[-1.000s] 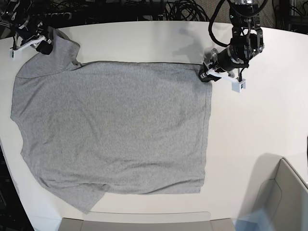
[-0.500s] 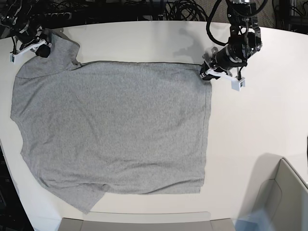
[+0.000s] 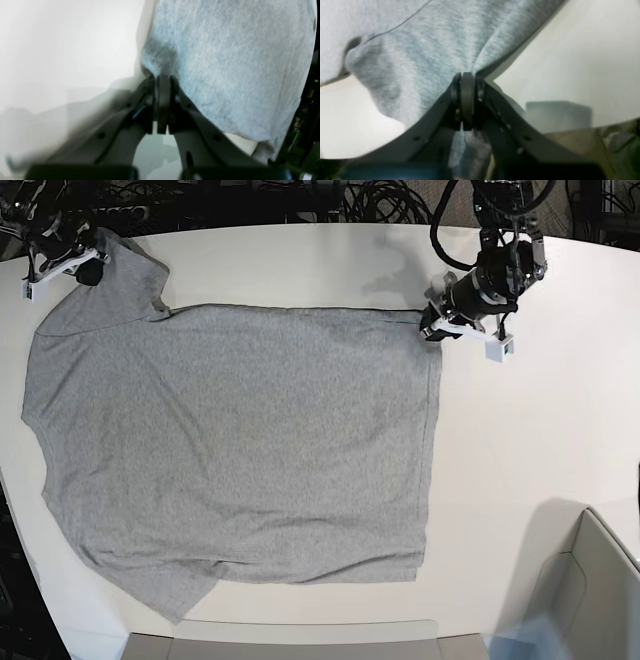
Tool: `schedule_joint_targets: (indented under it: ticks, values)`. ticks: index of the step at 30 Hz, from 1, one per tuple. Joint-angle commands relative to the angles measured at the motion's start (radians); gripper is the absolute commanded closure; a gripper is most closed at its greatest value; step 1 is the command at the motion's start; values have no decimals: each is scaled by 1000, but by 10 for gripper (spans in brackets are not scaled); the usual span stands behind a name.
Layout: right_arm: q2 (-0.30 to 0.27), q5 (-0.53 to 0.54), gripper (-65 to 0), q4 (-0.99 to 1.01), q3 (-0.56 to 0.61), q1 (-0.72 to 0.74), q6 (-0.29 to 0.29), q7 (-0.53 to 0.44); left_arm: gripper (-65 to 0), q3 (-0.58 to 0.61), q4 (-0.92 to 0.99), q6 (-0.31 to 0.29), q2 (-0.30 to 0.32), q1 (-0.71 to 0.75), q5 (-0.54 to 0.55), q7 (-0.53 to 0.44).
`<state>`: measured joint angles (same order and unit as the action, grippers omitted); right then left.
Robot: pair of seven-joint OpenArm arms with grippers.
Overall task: Fold the T-shirt properly
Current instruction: 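Grasp the shirt edge with both grippers at its two corners, then lift and pull the held shirt edge toward the robot with both grippers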
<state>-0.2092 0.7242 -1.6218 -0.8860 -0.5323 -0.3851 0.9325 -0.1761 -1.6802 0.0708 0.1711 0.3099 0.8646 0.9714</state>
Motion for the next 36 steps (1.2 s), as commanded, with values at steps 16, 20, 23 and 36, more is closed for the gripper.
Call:
schedule_joint_targets:
  ticks: [16,20,23,36]
  values:
    - [34,10,0,-214,-51,-53,2,41,0,-228,-90,-52,12,163,-11,17]
    - [73,10,0,-275,-54,-55,1,78,0,-348,-90,-187,15,216,-11,25]
    - [92,7,0,-324,-55,-62,1,81,0,-388,-90,-216,15,240,-11,25]
    - [90,7,0,-355,-49,-105,-1,81,0,-397,-226,-213,-14,283,-15,45]
